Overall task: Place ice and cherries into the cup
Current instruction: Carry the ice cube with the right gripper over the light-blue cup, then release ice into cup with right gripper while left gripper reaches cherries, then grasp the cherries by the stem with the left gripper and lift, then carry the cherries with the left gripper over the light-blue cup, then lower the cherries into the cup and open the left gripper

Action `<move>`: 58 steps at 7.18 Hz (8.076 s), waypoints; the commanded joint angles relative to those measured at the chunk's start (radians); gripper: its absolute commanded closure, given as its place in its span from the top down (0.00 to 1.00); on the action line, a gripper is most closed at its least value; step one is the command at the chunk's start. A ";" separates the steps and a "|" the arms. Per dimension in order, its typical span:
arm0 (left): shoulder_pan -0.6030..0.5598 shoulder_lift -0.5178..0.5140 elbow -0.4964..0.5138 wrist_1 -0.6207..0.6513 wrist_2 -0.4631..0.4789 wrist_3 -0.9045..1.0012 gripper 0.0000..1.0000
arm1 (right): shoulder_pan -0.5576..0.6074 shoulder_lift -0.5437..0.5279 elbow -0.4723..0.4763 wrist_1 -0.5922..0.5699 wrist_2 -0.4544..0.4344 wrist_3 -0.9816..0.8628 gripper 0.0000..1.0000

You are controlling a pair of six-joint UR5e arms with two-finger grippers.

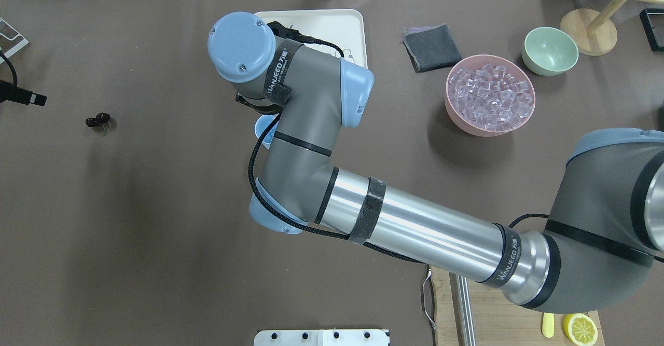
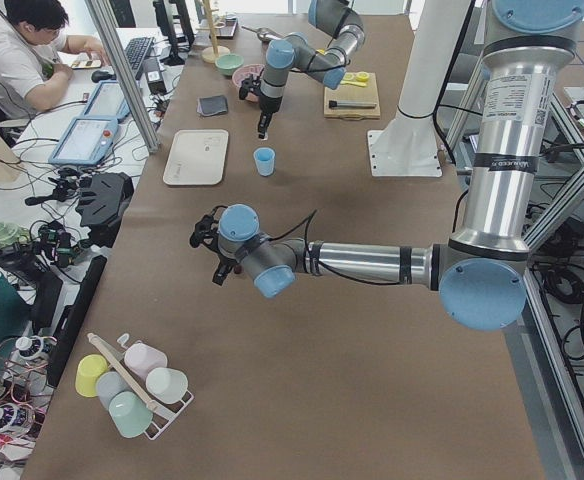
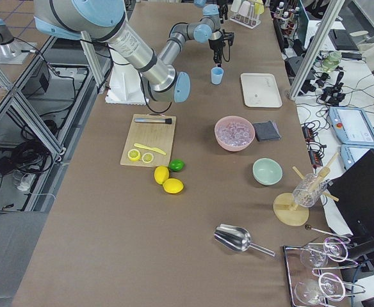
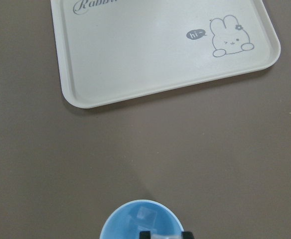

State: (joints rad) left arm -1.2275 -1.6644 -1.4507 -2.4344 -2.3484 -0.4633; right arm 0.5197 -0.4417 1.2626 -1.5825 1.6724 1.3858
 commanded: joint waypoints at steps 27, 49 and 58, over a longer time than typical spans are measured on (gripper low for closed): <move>0.255 -0.127 0.142 0.000 0.244 -0.264 0.00 | 1.030 -1.023 0.446 -0.001 0.814 -1.490 0.99; 0.522 -0.598 -0.180 0.614 0.379 -0.546 0.12 | 1.057 -1.054 0.434 -0.070 0.724 -1.498 0.99; -0.006 -0.168 -0.269 0.627 0.053 0.015 0.97 | 1.057 -1.049 0.463 -0.070 0.722 -1.499 0.99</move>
State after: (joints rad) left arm -1.0752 -1.9359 -1.7286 -1.8126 -2.1914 -0.6455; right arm 1.5769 -1.4890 1.7141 -1.6517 2.3916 -0.1139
